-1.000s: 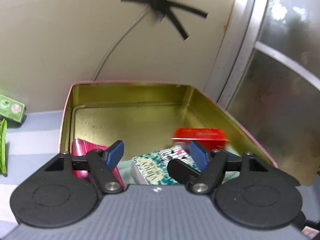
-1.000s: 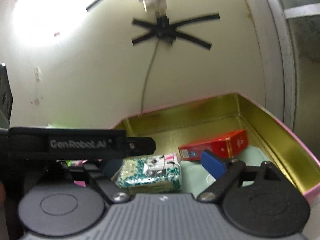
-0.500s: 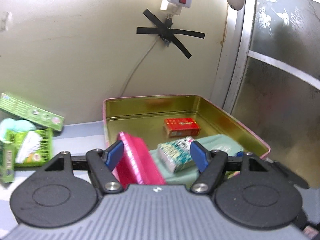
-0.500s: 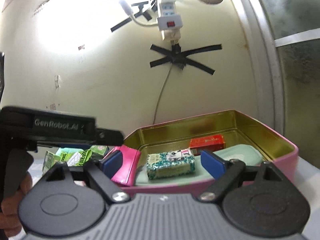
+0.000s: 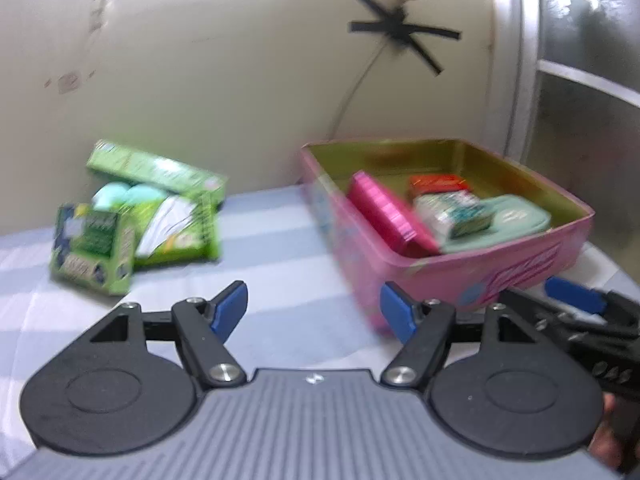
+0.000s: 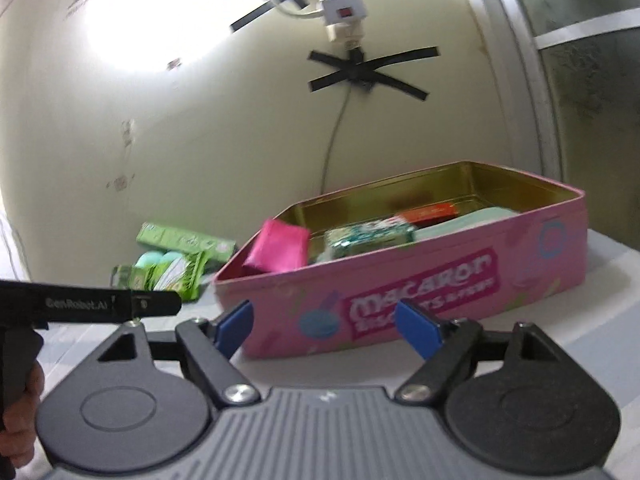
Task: Organize objects
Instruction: 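Grasp the green medicine box by its end with the right gripper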
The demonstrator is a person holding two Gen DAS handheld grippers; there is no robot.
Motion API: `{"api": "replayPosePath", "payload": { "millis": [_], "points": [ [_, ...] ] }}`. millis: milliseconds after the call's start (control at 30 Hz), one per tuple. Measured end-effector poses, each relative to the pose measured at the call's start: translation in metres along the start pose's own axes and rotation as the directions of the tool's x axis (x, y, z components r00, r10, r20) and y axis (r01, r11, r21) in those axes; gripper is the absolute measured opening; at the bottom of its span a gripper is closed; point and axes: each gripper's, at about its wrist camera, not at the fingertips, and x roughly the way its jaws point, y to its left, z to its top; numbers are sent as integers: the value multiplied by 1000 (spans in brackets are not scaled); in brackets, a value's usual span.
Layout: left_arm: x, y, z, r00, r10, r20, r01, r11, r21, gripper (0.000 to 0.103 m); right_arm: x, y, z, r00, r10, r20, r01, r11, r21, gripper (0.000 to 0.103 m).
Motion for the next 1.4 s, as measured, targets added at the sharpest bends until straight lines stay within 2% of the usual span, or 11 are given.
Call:
{"api": "replayPosePath", "payload": {
  "millis": [267, 467, 700, 833, 967, 1100, 1267, 1300, 1333, 1367, 1400],
  "points": [
    [0, 58, -30, 995, 88, -51, -91, 995, -44, 75, 14, 53, -16, 991, 60, -117, -70, 993, -90, 81],
    [0, 111, -44, 987, 147, -68, -153, 984, -89, 75, 33, 103, -27, 967, 125, -220, -165, 971, -172, 81],
    [-5, 179, -55, 962, 267, -56, -272, 943, -191, 75, 69, 154, -31, 934, 178, -311, -251, 944, -215, 80],
    [-13, 211, -59, 966, 255, -33, -251, 910, -329, 75, 98, 177, -23, 923, 216, -318, -294, 929, -225, 80],
    [-22, 229, -65, 975, 224, -11, -205, 867, -454, 75, 143, 198, -2, 896, 295, -331, -352, 927, -127, 80],
    [-24, 239, -68, 979, 202, -12, -180, 841, -511, 75, 194, 217, 3, 866, 325, -380, -364, 931, -35, 80],
    [-23, 241, -68, 981, 192, -2, -164, 831, -531, 75, 241, 226, 5, 851, 331, -408, -340, 939, 52, 82],
    [-21, 242, -68, 982, 191, -1, -162, 832, -531, 76, 247, 226, 7, 846, 349, -402, -349, 934, 75, 80],
    [-20, 242, -68, 982, 189, -1, -160, 832, -531, 76, 252, 226, 8, 841, 359, -405, -355, 931, 88, 74],
    [-20, 242, -68, 982, 188, 1, -159, 832, -532, 76, 257, 226, 7, 833, 366, -416, -358, 928, 100, 63],
    [-19, 243, -68, 982, 187, 2, -157, 831, -534, 76, 260, 225, 6, 820, 378, -430, -364, 924, 119, 47]
  ]
}}
